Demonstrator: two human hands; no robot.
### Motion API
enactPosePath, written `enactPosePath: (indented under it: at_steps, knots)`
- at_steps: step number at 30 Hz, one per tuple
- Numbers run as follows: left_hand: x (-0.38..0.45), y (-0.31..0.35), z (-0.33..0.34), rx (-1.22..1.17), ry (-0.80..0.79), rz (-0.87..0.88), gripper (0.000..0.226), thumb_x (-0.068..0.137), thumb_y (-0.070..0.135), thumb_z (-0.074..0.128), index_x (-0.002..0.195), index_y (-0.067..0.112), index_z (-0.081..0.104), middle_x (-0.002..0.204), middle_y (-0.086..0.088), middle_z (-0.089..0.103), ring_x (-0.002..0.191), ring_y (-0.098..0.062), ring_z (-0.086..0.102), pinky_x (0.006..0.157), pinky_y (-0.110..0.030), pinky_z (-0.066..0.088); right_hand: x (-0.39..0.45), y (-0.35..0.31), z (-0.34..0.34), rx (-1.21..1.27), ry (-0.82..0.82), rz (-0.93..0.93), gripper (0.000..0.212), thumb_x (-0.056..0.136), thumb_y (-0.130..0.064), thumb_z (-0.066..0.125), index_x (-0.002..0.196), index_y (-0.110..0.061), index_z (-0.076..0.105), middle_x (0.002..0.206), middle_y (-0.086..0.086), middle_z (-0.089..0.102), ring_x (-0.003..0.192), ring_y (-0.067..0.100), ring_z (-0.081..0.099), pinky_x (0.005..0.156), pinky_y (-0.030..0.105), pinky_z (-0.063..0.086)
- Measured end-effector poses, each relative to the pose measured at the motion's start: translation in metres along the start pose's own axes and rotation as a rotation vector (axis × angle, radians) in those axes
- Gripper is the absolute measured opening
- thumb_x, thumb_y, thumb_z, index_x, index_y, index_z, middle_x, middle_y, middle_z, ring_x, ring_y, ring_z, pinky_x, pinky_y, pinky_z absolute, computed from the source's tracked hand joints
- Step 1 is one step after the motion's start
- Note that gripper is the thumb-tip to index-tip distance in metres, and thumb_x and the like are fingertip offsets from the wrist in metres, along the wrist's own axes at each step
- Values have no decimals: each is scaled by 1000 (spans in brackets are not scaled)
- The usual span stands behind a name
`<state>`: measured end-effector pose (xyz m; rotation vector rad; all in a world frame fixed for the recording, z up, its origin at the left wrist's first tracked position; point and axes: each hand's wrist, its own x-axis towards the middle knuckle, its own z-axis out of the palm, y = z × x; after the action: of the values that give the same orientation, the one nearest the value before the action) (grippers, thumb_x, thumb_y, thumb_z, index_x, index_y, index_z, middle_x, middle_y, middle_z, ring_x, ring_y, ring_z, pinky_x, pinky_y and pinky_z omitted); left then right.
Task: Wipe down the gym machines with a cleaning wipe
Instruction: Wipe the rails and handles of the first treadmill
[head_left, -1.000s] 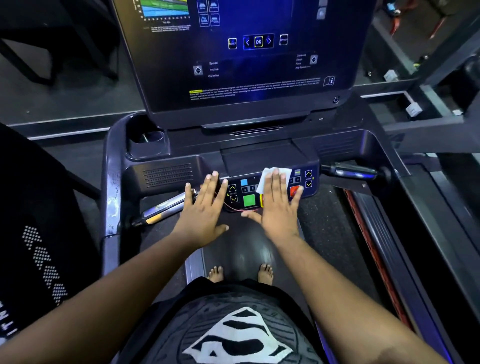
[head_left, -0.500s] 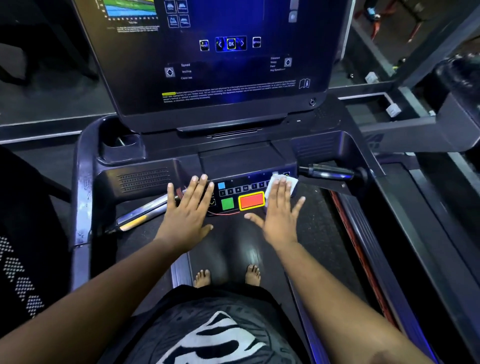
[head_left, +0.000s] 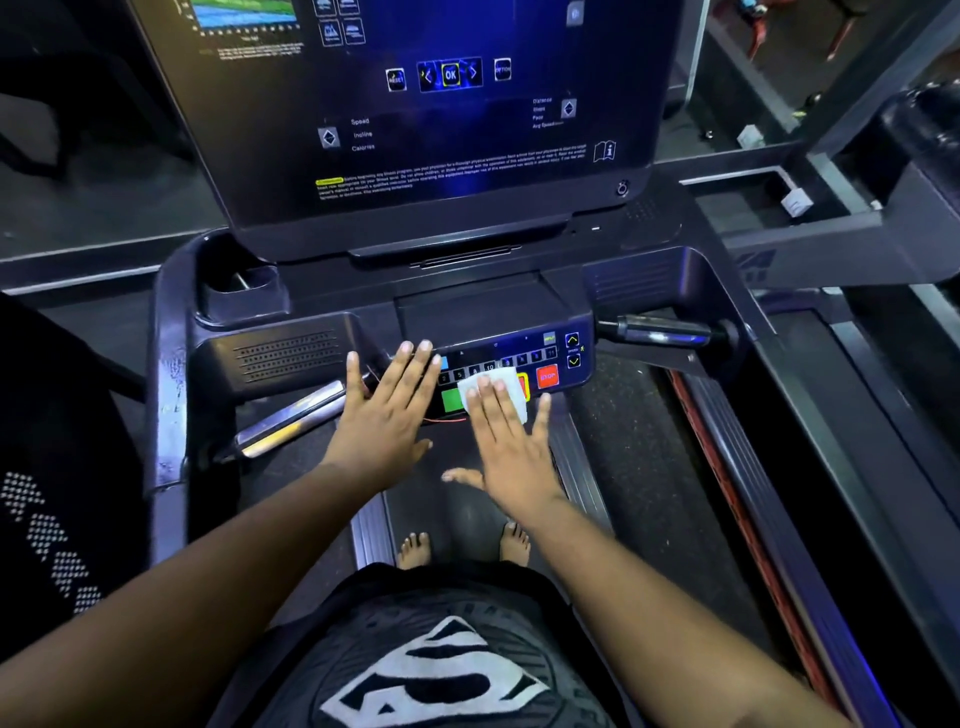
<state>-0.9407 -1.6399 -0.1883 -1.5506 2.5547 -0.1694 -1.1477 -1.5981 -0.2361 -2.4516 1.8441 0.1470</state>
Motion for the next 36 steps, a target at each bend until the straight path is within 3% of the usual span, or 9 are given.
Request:
enactPosePath:
  at_steps: [3, 7, 10, 13, 18, 21, 25, 33, 36]
  knots:
    - [0, -3, 0, 12, -7, 2, 115, 85, 59, 66, 162, 11, -6, 169, -8, -15, 157, -25, -10, 114, -75, 1, -1, 19, 4, -15, 31, 43, 115, 81, -90, 25, 161, -11, 2, 169, 8, -8, 157, 23, -6, 112, 78, 10]
    - [0, -3, 0, 20, -14, 8, 117, 85, 60, 65, 161, 11, -8, 169, -8, -16, 157, -25, -10, 114, -76, 1, 0, 38, 4, 103, 37, 236, 117, 79, -92, 14, 160, -9, -5, 169, 11, -5, 157, 26, -4, 114, 76, -2]
    - [2, 2, -2, 13, -21, 9, 116, 85, 60, 65, 162, 11, -7, 169, -11, -18, 157, -27, -11, 115, -75, -1, 2, 16, 2, 79, 5, 96, 120, 79, -92, 21, 159, -9, -11, 168, 10, -18, 155, 24, -16, 114, 76, -5]
    - [6, 5, -5, 20, -24, 36, 114, 87, 60, 64, 162, 12, -6, 168, -12, -20, 157, -27, -12, 115, -74, -1, 3, 14, 2, 24, 29, -5, 117, 80, -90, 26, 161, -13, -11, 168, 6, -19, 155, 21, -15, 114, 76, 5]
    - [19, 10, -14, 34, -25, 79, 113, 86, 61, 64, 162, 11, -3, 169, -13, -15, 157, -29, -8, 115, -74, -1, 7, 63, 2, 139, 70, 262, 115, 79, -91, 12, 160, -12, -4, 169, 8, -3, 157, 26, 2, 116, 72, 1]
    - [30, 16, -19, 26, -21, 96, 112, 89, 62, 60, 161, 11, -9, 168, -15, -16, 156, -32, -12, 119, -69, -2, 20, 75, -4, 138, 82, 203, 121, 75, -94, 10, 159, -10, -14, 168, 10, -15, 157, 29, -2, 117, 73, 6]
    - [42, 25, -26, -5, -13, 104, 108, 90, 63, 59, 162, 12, -3, 170, -15, -5, 157, -32, -5, 122, -65, 2, 50, 81, -36, 143, 138, 124, 118, 75, -91, 17, 160, -14, -8, 169, 7, -9, 157, 26, -3, 119, 71, 3]
    - [48, 28, -33, -45, -35, 81, 104, 93, 67, 49, 161, 13, -9, 171, -7, -7, 158, -24, -7, 121, -65, -2, 6, 86, -3, 185, 62, 222, 120, 77, -93, 19, 161, -12, -11, 170, 8, -11, 157, 27, -2, 116, 72, 17]
    - [52, 33, -36, -63, -44, 60, 106, 93, 67, 48, 158, 14, -16, 171, -7, -6, 157, -23, -8, 120, -66, -5, 30, 94, -26, 220, 104, 227, 120, 77, -92, 20, 161, -12, -9, 169, 8, -13, 157, 27, -8, 120, 69, 4]
